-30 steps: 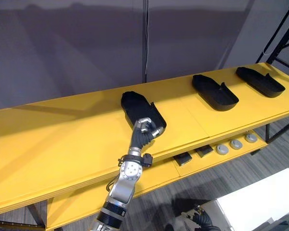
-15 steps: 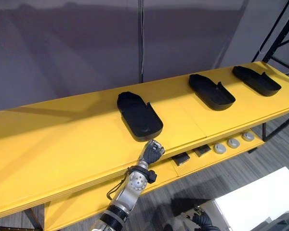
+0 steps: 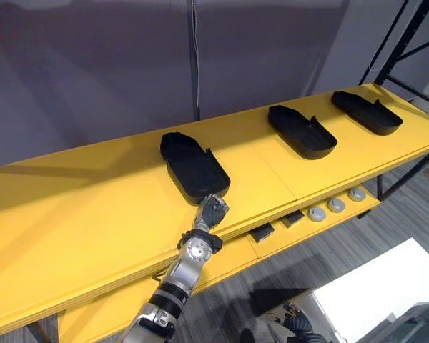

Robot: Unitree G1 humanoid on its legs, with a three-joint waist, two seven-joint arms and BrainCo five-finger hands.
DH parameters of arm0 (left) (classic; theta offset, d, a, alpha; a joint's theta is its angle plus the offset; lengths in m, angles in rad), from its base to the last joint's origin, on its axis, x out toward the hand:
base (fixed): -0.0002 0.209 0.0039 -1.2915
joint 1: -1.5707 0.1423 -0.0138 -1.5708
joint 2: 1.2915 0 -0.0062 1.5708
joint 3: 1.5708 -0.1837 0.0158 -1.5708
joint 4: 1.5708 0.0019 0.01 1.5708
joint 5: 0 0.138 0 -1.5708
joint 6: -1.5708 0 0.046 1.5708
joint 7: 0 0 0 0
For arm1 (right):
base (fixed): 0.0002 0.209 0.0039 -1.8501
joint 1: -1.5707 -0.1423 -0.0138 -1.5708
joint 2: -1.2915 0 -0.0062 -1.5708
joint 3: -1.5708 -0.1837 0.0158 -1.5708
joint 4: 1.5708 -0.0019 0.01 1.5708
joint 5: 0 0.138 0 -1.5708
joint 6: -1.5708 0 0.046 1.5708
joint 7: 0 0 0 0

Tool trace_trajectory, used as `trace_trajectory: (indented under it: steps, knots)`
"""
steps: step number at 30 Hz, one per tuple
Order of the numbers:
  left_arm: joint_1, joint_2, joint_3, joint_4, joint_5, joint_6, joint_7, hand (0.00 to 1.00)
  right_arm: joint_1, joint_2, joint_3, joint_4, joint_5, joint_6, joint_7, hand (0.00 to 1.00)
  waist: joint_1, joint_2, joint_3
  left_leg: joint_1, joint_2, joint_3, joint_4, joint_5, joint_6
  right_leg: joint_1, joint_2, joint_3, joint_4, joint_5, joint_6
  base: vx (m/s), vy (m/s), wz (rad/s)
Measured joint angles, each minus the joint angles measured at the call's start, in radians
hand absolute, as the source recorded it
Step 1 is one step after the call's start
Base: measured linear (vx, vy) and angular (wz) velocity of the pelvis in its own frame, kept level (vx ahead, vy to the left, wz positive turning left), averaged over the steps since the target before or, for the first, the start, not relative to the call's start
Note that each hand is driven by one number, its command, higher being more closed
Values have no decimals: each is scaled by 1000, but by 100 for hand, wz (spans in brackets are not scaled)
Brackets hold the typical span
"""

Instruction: Walk over and take plastic housings, then place them on the shelf

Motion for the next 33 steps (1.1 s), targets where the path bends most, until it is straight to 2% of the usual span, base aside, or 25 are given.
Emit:
trace_trajectory:
  steps: [6, 17, 20, 23, 27, 30, 31, 33]
  knots:
    - [-30, 6, 38, 26, 6, 11, 17, 100, 0, 1, 0, -3, 0, 0, 0, 0, -3, 0, 2, 0, -1, 0, 0, -2, 1, 0, -1, 0, 0, 0, 0, 3, 1, -1]
    - [-29, 11, 37, 24, 1, 11, 18, 100, 0, 1, 0, -4, 0, 0, 1, 0, -4, 0, 2, 1, -3, -12, 0, -1, 2, 5, -5, -9, 1, 0, 0, 1, 1, 2]
    - [2, 11, 33, -88, -25, 8, 17, 100, -1, 1, 0, -6, 1, 0, -1, 0, -13, 0, 5, 1, -6, -32, 0, 1, 5, 16, -8, -32, 1, -3, 2, 6, 2, 19]
    - [58, 20, 33, -259, -60, -21, 17, 100, -1, 0, 0, -5, 1, 0, -3, 0, -8, 1, 6, 1, -10, -41, 0, 3, 7, 20, -12, -40, 1, -4, 3, 6, 10, 11]
    - [135, 35, 51, -504, -120, -65, 16, 100, -1, -10, -1, 10, 4, 0, -3, 0, 17, 2, 6, 0, -13, -64, 0, 6, 11, 27, -18, -56, 7, -10, 9, -5, 14, 16]
    - [219, 37, 120, -682, -162, -111, 14, 100, -1, -20, 0, 20, 10, 0, -3, 0, 35, 4, 8, 1, -14, -79, 0, 7, 12, 29, -20, -62, 27, -23, 10, -3, 15, 14]
    - [277, 36, 193, -759, -179, -137, 18, 100, -1, -27, 0, 30, 9, 0, -3, 0, 43, 4, 8, 2, -15, -84, 0, 7, 12, 32, -21, -67, 29, -25, 11, -2, 9, 9]
    - [346, 25, 304, -809, -224, -163, 43, 100, -1, -34, -2, 42, 10, 0, -3, 0, 55, 4, 8, 2, -17, -92, 0, 9, 14, 35, -23, -77, 30, -26, 12, 2, 12, 11]
